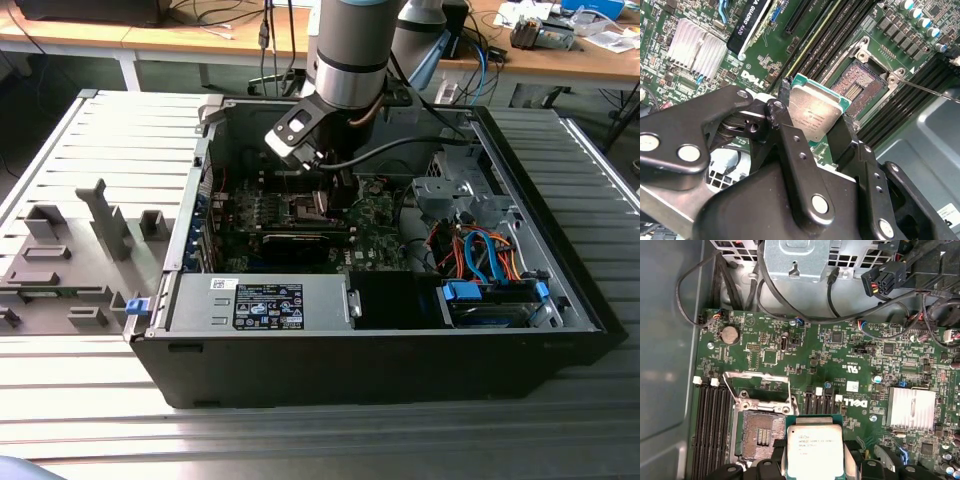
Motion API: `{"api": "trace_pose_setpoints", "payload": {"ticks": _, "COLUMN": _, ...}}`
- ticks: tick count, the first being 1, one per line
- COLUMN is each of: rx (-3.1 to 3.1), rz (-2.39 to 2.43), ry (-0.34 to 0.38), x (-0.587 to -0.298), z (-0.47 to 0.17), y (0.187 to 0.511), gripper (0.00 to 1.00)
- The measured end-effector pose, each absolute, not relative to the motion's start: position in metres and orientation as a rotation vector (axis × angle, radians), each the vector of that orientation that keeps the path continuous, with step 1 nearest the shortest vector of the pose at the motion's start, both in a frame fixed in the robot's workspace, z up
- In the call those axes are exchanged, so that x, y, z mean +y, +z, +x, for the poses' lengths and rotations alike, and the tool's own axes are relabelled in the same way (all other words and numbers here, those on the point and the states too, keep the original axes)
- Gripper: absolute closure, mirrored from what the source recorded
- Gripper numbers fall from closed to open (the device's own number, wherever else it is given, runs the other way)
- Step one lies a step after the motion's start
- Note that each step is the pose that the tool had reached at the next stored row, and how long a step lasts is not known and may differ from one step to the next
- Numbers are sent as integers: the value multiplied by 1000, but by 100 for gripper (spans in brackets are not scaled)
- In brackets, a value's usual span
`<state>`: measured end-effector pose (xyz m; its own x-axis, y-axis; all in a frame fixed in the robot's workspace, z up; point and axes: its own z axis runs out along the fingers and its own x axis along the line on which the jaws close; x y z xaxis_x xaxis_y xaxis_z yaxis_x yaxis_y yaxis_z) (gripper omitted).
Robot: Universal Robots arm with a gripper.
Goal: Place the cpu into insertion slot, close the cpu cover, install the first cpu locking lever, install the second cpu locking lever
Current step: 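Place the cpu into insertion slot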
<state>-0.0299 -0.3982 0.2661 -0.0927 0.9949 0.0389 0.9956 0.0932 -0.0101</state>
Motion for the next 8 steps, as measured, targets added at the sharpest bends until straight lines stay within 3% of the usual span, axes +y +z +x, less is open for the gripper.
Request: {"api": "trace_pose_setpoints", "payload": {"ticks": 8, "rx": -2268, "rz": -2122, "ry": -30, "x": -398, "z": -30, "y": 266, "gripper": 46}}
